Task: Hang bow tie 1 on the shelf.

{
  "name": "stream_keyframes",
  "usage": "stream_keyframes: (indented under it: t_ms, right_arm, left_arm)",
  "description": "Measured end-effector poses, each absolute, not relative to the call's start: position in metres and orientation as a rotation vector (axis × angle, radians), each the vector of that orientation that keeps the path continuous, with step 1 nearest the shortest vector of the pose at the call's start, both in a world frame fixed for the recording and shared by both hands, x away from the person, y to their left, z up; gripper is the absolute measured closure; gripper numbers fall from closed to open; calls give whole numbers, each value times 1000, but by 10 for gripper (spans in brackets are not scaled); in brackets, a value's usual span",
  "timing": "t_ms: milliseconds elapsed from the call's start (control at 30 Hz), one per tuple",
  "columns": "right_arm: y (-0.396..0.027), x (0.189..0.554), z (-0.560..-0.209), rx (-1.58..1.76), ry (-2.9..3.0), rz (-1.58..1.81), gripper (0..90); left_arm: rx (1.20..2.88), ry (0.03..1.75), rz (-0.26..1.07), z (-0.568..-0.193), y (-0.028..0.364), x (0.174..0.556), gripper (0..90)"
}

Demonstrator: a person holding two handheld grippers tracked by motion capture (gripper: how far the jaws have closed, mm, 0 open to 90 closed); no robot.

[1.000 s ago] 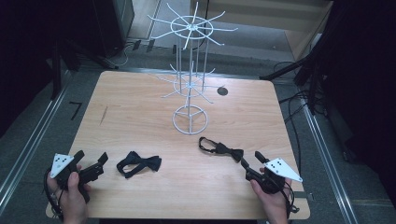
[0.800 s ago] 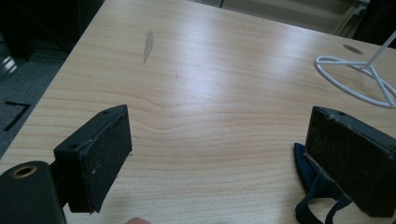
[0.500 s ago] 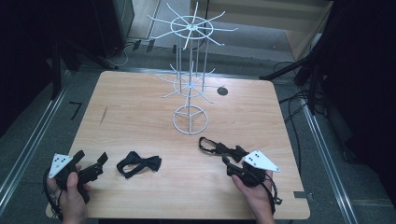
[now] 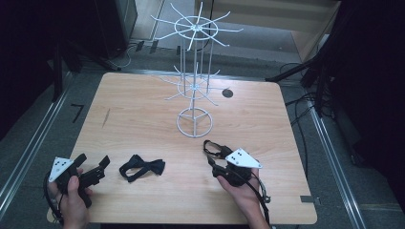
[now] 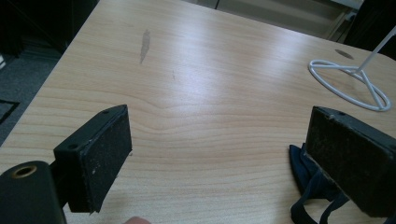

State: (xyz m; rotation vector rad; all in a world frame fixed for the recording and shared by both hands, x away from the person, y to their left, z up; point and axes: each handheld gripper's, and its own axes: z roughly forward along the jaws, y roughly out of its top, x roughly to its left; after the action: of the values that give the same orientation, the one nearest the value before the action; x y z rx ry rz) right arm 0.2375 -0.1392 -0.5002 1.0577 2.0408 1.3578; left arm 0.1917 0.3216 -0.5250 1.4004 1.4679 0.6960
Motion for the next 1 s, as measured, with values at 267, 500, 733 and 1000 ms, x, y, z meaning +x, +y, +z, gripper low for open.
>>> stream_keyframes:
  t_ms: [267, 500, 733, 1000]
  right_arm:
    - [-119, 238, -496, 1022, 2077, 1367, 403]
    - [-109, 242, -495, 1008, 2096, 1374, 404]
    - [-93, 245, -491, 968, 2124, 1389, 406]
    - [-73, 246, -492, 927, 2169, 1396, 422]
  left_arm:
    - [1397, 1472, 690, -525, 322, 191, 80]
    - [1399, 1469, 689, -525, 322, 191, 81]
    - [1403, 1468, 686, -525, 322, 192, 81]
    - [1399, 1465, 687, -525, 322, 192, 81]
